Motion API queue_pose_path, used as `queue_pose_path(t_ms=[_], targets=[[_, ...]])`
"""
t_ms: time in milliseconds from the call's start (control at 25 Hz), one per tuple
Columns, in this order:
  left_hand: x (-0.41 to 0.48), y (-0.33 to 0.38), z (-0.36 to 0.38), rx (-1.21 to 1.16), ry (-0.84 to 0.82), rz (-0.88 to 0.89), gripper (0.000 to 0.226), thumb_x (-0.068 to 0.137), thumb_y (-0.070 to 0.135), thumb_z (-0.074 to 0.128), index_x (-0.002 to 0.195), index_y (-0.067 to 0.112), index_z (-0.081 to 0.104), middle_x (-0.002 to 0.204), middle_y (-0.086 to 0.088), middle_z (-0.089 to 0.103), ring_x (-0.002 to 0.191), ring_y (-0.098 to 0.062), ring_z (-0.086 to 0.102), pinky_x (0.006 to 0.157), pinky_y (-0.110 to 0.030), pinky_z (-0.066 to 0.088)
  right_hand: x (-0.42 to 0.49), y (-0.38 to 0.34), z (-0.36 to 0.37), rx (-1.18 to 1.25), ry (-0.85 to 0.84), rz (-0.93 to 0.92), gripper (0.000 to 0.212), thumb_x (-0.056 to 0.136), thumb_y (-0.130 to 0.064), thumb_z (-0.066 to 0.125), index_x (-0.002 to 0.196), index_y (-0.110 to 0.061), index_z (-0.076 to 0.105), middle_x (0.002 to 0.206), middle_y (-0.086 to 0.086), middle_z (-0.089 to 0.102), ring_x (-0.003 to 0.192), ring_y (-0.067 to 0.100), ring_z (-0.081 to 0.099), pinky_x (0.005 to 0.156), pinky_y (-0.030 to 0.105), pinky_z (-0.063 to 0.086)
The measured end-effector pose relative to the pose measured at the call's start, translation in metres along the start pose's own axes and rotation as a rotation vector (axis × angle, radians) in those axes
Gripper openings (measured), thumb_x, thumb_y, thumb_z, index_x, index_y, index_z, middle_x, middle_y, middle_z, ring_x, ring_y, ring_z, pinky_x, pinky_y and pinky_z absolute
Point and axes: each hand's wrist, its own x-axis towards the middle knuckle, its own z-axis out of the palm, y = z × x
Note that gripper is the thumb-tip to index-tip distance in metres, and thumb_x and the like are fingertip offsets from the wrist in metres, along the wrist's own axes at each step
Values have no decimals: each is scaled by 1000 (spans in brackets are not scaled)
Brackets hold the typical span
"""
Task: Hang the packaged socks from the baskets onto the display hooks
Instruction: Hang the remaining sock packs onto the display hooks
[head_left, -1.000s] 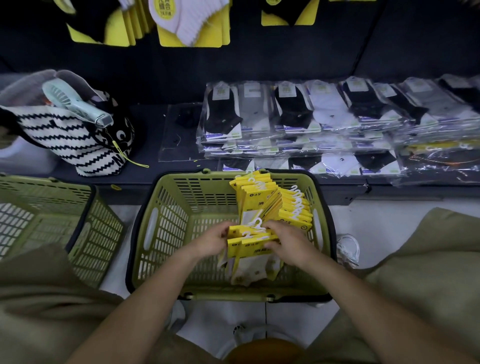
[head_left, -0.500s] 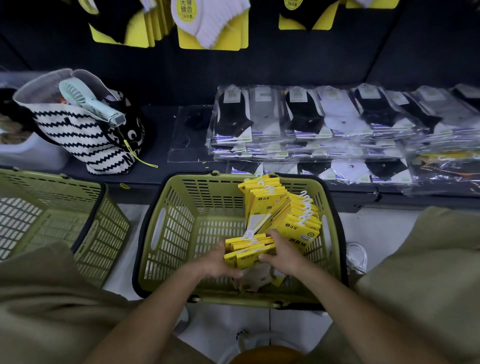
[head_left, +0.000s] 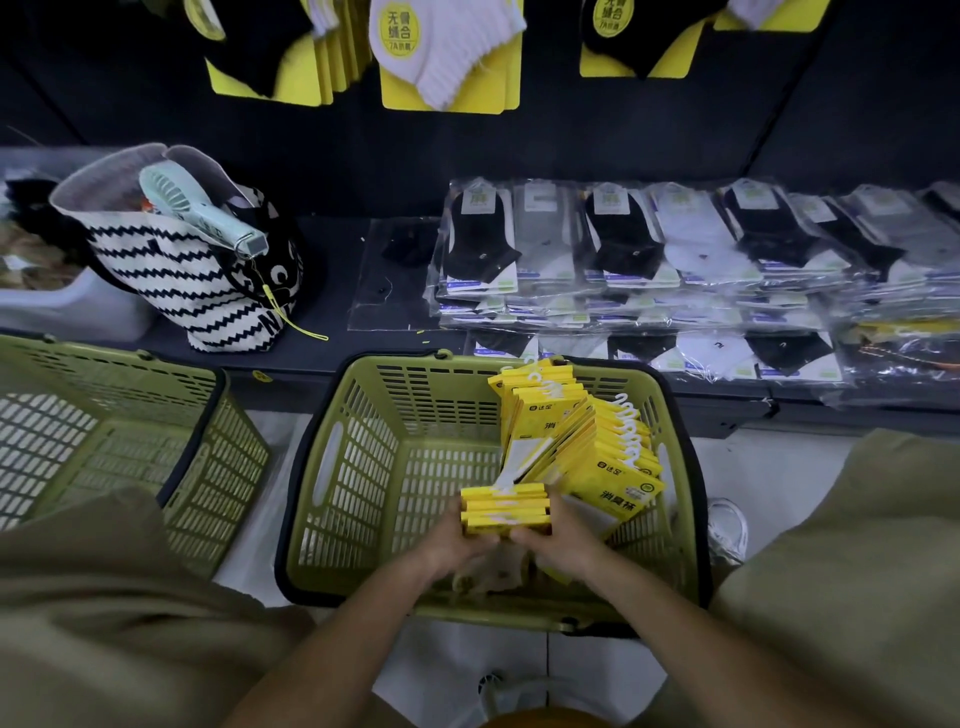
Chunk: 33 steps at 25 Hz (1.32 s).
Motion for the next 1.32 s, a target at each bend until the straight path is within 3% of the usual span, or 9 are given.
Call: queue_pose_path(t_ms=[200, 280, 480, 560, 720, 880, 1080, 1240, 1320], targets=[[-1, 42, -16, -41, 112, 168, 55, 83, 2, 66, 131, 2, 39, 126, -13, 55, 110, -17, 53, 88, -21, 45, 2, -32, -19, 106, 165, -93, 61, 80, -23, 73, 132, -13, 43, 122, 3, 59, 110, 15, 54, 89, 25, 42], [-7, 69, -26, -83, 156, 245, 53, 81, 3, 68, 127, 1, 42, 118, -11, 57, 101, -16, 56, 78, -17, 49, 2, -54, -33, 107, 293, -180, 66, 73, -28, 78, 127, -14, 42, 115, 1, 60, 106, 17, 57, 88, 29, 45], [-18, 140, -36, -327, 202, 437, 42, 81, 2, 68, 119, 0, 51, 105, -11, 65, 79, -8, 65, 65, -16, 53, -8, -112, -73, 257, 593, -281, 37, 65, -36, 82, 80, -24, 50, 75, -12, 59, 68, 5, 55, 58, 21, 40], [-23, 168, -37, -361, 226, 508, 33, 78, 6, 71, 107, 11, 57, 98, -3, 68, 74, -3, 67, 63, -17, 53, -13, -132, -90, 323, 652, -346, 28, 66, -34, 81, 74, -22, 57, 69, -12, 61, 63, 6, 56, 57, 23, 44], [-36, 225, -54, -415, 302, 596, 32, 74, 18, 77, 95, 27, 54, 94, 6, 69, 80, -8, 69, 64, -23, 55, -23, -188, -123, 361, 647, -521, 14, 71, -28, 79, 72, -30, 64, 70, -17, 69, 63, -4, 63, 59, 17, 51], [-52, 282, -72, -362, 358, 759, 20, 82, 25, 69, 94, 30, 54, 92, 14, 66, 75, 6, 67, 58, -11, 50, -33, -236, -160, 345, 675, -622, 11, 76, -28, 75, 73, -31, 65, 71, -19, 70, 69, -2, 65, 62, 17, 52], [-62, 341, -80, -323, 345, 914, 19, 82, 38, 60, 99, 32, 54, 99, 16, 66, 88, 3, 65, 67, -12, 51, -45, -277, -208, 352, 697, -729, 10, 83, -22, 69, 80, -29, 62, 82, -9, 72, 74, 5, 68, 69, 28, 55], [-56, 381, -86, -252, 334, 940, 30, 82, 27, 67, 109, 28, 54, 109, 7, 66, 101, -11, 64, 83, -31, 53, -52, -303, -247, 253, 662, -785, 11, 86, -21, 66, 86, -30, 61, 86, -7, 71, 82, 12, 68, 74, 32, 55], [-55, 400, -89, -237, 377, 973, 28, 85, 24, 65, 110, 28, 54, 110, 6, 65, 102, -8, 63, 84, -27, 53, -53, -317, -267, 197, 644, -791, 9, 87, -23, 64, 87, -30, 59, 88, -10, 70, 82, 6, 67, 71, 23, 54]])
